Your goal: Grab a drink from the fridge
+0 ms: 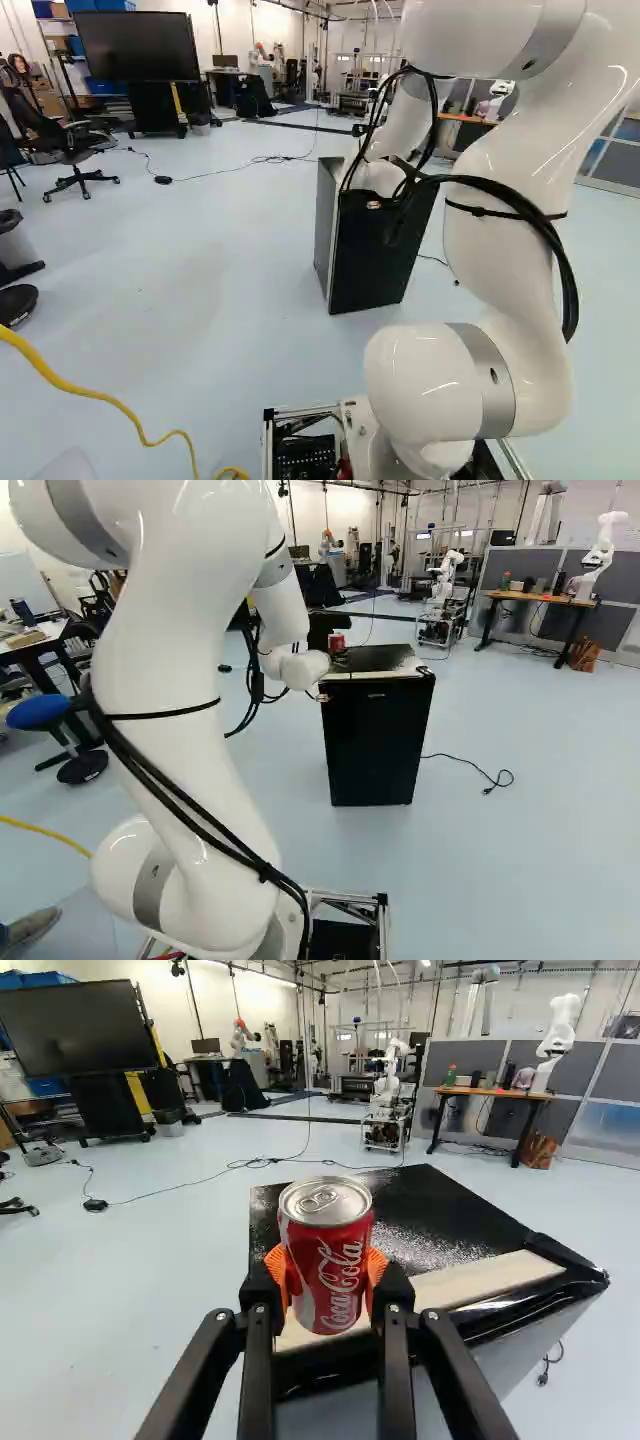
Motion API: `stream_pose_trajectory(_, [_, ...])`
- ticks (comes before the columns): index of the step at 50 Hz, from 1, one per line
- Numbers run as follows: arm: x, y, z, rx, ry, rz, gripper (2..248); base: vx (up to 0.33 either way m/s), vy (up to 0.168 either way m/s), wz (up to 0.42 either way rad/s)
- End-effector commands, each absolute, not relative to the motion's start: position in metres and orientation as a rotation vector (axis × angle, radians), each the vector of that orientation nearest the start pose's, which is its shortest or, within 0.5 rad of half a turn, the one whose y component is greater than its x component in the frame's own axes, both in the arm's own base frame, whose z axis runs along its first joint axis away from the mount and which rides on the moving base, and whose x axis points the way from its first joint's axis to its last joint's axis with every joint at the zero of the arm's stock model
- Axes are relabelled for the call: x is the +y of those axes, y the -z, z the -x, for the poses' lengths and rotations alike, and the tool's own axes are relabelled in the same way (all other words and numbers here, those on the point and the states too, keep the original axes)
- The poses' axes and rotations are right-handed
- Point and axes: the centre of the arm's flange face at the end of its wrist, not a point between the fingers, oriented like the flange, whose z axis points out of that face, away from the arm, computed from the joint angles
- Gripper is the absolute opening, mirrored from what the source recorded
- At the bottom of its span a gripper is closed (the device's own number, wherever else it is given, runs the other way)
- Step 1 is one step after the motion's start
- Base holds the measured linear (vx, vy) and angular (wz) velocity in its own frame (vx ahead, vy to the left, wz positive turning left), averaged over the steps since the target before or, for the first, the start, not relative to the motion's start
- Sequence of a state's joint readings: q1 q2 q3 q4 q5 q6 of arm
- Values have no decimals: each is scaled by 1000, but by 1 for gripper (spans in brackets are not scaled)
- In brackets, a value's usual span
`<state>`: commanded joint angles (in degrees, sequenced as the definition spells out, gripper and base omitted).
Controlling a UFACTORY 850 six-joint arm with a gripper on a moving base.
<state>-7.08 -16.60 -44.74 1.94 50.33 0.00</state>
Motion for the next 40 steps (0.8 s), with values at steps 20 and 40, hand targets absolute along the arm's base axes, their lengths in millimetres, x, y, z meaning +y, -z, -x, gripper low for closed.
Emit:
stream_pose_trajectory(20, [-42, -413, -456, 148, 1976, 2514, 96, 0, 0, 0])
stream_pose_trajectory(40, [-22, -402, -385, 92, 1918, 2532, 96, 0, 0, 0])
